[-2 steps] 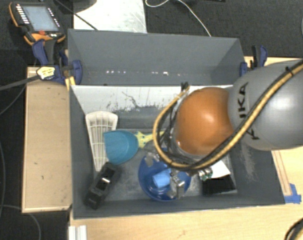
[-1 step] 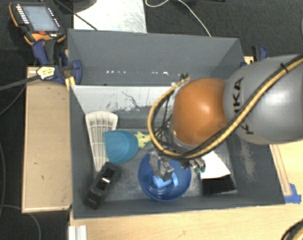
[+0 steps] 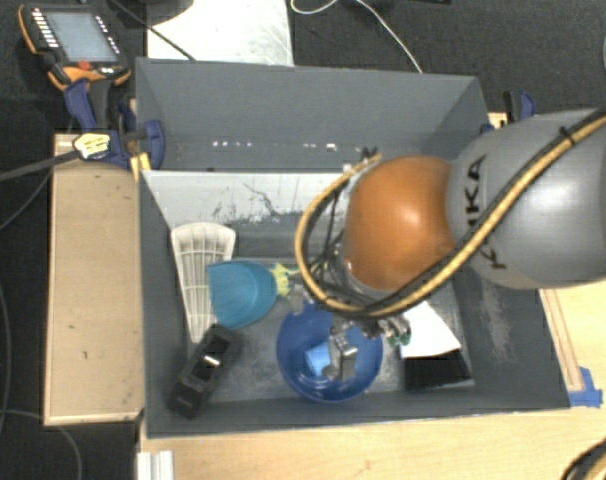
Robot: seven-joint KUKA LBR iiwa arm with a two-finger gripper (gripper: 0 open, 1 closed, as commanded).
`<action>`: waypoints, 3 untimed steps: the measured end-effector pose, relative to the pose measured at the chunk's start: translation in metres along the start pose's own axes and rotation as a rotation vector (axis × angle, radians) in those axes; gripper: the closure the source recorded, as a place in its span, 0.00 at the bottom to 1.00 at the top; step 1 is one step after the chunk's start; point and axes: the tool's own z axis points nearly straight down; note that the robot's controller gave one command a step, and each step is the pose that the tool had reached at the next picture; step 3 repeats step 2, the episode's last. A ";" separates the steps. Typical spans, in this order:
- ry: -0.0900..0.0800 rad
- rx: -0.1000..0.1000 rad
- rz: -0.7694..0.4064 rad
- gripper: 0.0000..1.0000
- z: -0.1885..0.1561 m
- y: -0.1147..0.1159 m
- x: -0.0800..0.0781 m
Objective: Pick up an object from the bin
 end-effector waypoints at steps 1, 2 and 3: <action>0.000 0.000 0.002 0.00 0.000 0.000 0.000; -0.010 0.000 -0.128 0.00 0.071 -0.015 0.012; -0.010 0.000 -0.128 0.00 0.071 -0.015 0.012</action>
Offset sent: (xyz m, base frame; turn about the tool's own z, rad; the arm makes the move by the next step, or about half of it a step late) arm -0.0091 -0.0203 -0.0806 -0.1379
